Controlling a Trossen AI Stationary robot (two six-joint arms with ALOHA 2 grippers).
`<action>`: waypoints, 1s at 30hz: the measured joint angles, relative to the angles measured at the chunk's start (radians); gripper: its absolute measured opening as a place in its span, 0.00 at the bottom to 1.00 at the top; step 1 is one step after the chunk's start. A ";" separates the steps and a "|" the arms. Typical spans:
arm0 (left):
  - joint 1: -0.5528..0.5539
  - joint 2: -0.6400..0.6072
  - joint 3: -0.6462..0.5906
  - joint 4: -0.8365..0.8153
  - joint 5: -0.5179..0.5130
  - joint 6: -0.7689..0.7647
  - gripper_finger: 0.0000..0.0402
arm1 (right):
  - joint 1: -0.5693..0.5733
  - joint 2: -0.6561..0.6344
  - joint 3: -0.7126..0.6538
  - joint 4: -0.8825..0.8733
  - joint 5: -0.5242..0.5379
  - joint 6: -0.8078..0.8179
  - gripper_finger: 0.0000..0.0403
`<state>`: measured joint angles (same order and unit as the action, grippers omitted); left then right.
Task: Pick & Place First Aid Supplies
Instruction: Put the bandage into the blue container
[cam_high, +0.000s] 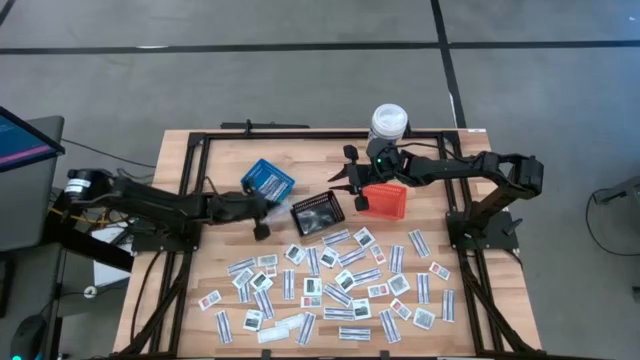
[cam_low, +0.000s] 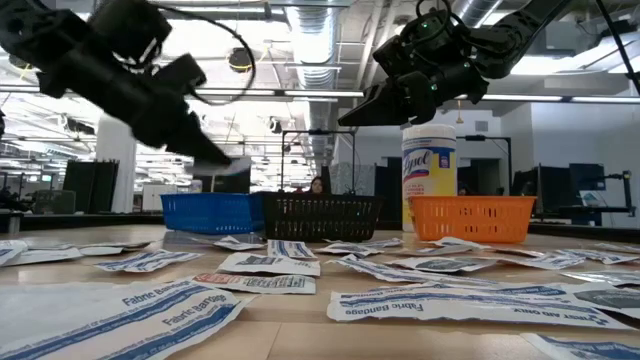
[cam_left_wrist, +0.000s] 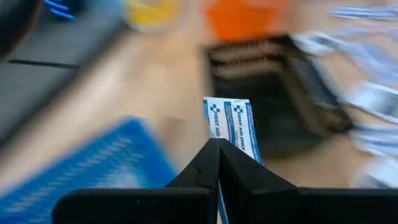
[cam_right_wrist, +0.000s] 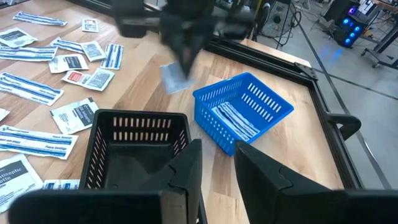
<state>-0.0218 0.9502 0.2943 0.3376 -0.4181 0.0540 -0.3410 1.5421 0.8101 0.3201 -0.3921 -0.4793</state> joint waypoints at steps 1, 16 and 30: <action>0.001 -0.022 0.000 0.000 -0.081 0.014 0.02 | 0.000 0.000 0.000 -0.001 0.000 0.000 0.22; 0.293 -0.020 0.001 -0.165 -0.093 -0.120 0.02 | 0.000 0.000 0.000 -0.004 0.000 0.000 0.22; 0.452 0.153 0.001 -0.134 -0.038 -0.123 0.02 | 0.000 0.000 0.000 -0.004 0.000 0.000 0.22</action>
<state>0.4297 1.1035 0.2955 0.2035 -0.4561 -0.0685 -0.3410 1.5421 0.8101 0.3161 -0.3920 -0.4793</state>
